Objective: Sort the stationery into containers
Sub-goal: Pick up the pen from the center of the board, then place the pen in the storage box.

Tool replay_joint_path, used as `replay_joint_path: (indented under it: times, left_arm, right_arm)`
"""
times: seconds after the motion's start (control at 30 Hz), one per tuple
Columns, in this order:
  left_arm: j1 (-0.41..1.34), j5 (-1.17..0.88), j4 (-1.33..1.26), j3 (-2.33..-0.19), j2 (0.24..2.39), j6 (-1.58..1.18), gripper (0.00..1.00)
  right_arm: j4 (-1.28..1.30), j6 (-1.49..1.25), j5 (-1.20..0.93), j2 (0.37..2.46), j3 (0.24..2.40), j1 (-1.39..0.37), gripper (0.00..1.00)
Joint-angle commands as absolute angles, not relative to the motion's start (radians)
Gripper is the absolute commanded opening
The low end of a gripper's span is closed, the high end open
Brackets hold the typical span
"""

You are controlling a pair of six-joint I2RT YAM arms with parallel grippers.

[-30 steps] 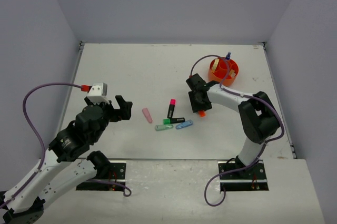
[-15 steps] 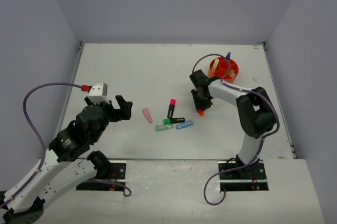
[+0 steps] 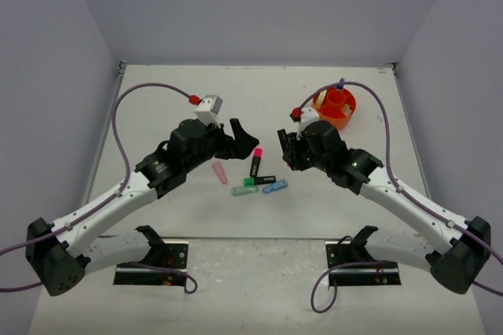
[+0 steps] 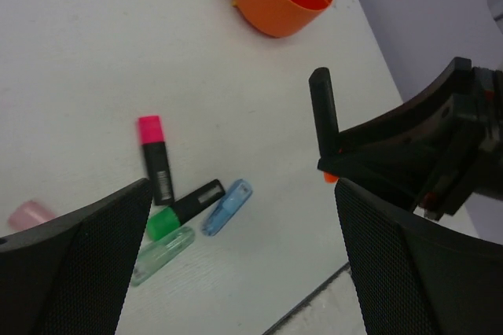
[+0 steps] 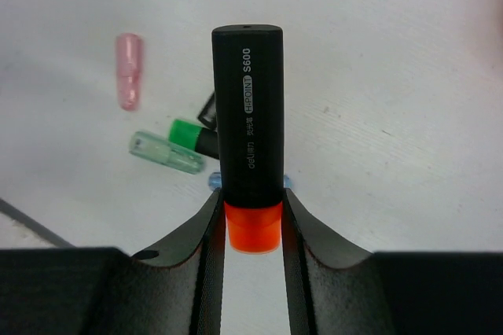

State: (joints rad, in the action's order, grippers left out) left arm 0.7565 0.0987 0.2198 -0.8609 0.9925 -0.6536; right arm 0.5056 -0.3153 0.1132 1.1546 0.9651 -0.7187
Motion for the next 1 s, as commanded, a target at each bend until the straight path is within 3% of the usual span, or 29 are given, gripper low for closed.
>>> replay_joint_path:
  times: [0.0, 0.2, 0.3, 0.37, 0.5, 0.7, 0.77, 0.83, 0.9, 0.93, 0.97]
  left_arm:
    - [0.770, -0.155, -0.144, -0.946, 1.129, -0.771, 0.99]
    - [0.842, -0.179, -0.253, -1.020, 1.265, -0.799, 0.82]
    - [0.864, -0.171, -0.256, -1.061, 1.332, -0.804, 0.63]
    - [0.871, -0.180, -0.259, -1.077, 1.363, -0.808, 0.57]
    - [0.895, -0.215, -0.280, -1.117, 1.421, -0.814, 0.54]
    - [0.936, -0.231, -0.249, -1.220, 1.489, -0.782, 0.01]
    - [0.936, -0.227, -0.228, -1.250, 1.513, -0.762, 0.00]
    - [0.936, -0.206, -0.196, -1.314, 1.540, -0.706, 0.00]
    - [0.936, -0.175, -0.168, -1.366, 1.573, -0.668, 0.00]
    - [0.936, -0.166, -0.147, -1.412, 1.604, -0.630, 0.00]
    - [0.936, -0.157, -0.133, -1.434, 1.633, -0.611, 0.00]
  right_arm:
    - [0.420, -0.357, 0.095, 1.009, 0.886, -0.767, 0.00]
    - [0.429, -0.378, 0.036, 0.880, 0.852, -0.784, 0.00]
    - [0.437, -0.388, 0.028, 0.824, 0.853, -0.785, 0.00]
    - [0.441, -0.395, 0.030, 0.805, 0.854, -0.784, 0.00]
    - [0.455, -0.394, 0.061, 0.801, 0.866, -0.785, 0.00]
    - [0.477, -0.393, 0.099, 0.792, 0.878, -0.785, 0.00]
    - [0.487, -0.398, 0.129, 0.771, 0.871, -0.785, 0.06]
    - [0.507, -0.414, 0.166, 0.738, 0.863, -0.785, 0.21]
    - [0.534, -0.442, 0.213, 0.703, 0.854, -0.785, 0.48]
    - [0.559, -0.468, 0.258, 0.673, 0.853, -0.785, 0.82]
    - [0.571, -0.480, 0.301, 0.660, 0.857, -0.785, 0.99]
